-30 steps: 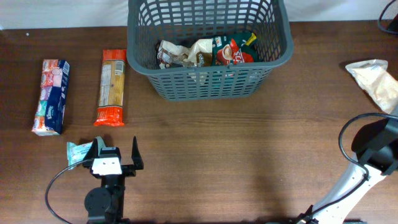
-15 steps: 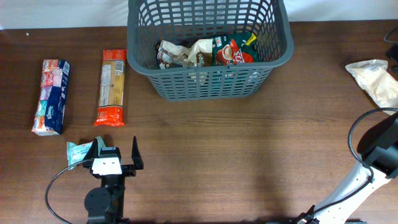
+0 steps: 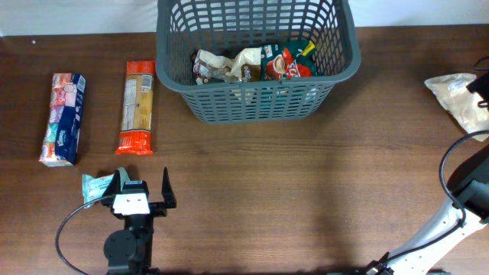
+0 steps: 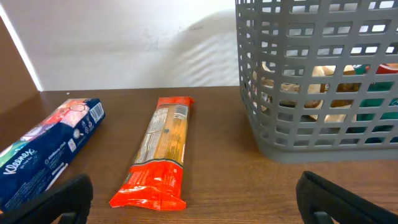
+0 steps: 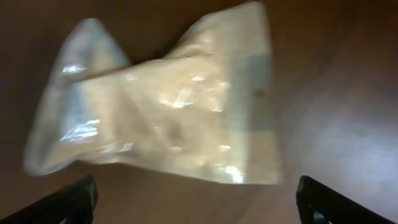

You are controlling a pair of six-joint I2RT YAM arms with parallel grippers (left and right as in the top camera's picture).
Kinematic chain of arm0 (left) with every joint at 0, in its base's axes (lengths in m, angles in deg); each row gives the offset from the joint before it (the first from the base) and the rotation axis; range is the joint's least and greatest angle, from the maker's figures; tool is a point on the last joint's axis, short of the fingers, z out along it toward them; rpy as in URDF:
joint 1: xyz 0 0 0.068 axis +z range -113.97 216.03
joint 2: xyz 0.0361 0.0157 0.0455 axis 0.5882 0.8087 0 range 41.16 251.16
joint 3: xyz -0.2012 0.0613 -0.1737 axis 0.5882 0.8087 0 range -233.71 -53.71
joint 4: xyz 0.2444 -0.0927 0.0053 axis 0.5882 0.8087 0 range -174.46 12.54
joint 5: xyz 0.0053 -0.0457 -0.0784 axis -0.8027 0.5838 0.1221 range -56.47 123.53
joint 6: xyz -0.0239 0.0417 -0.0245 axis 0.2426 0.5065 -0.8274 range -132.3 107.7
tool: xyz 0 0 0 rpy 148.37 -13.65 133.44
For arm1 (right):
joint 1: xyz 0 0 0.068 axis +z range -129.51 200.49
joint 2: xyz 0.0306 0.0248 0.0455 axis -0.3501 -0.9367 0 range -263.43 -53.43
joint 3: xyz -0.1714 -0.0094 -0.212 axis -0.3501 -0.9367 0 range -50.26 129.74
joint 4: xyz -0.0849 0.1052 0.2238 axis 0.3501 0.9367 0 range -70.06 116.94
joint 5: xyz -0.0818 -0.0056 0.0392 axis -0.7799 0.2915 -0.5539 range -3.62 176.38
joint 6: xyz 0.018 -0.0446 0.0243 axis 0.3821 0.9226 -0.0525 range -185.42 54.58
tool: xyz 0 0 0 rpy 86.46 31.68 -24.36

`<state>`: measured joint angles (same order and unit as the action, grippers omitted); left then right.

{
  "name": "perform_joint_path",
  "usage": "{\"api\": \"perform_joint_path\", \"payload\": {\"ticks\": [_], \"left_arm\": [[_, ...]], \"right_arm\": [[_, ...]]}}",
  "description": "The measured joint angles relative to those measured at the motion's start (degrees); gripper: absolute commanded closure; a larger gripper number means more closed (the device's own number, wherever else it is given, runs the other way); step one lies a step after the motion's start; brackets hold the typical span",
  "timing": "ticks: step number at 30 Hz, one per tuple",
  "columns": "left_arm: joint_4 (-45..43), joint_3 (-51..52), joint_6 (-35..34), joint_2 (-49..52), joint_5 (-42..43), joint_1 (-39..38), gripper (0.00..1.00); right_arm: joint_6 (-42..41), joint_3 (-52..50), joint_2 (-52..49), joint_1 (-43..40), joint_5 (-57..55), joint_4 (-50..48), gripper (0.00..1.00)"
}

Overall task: Pack container
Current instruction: 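Move the right gripper to the kraft-paper bag at the right edge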

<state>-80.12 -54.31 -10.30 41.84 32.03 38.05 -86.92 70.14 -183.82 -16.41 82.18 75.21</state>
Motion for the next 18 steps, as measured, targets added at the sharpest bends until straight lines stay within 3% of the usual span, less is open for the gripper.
{"api": "perform_joint_path", "payload": {"ticks": [9,18], "left_arm": [[0.00,0.00,0.00,-0.02,0.00,0.00,0.01],[0.00,0.00,0.00,-0.02,0.00,0.00,0.01]], "right_arm": [[4.59,0.00,0.00,-0.15,10.03,-5.16,0.01],[3.78,0.00,-0.20,-0.31,11.87,-7.54,0.01]]}}
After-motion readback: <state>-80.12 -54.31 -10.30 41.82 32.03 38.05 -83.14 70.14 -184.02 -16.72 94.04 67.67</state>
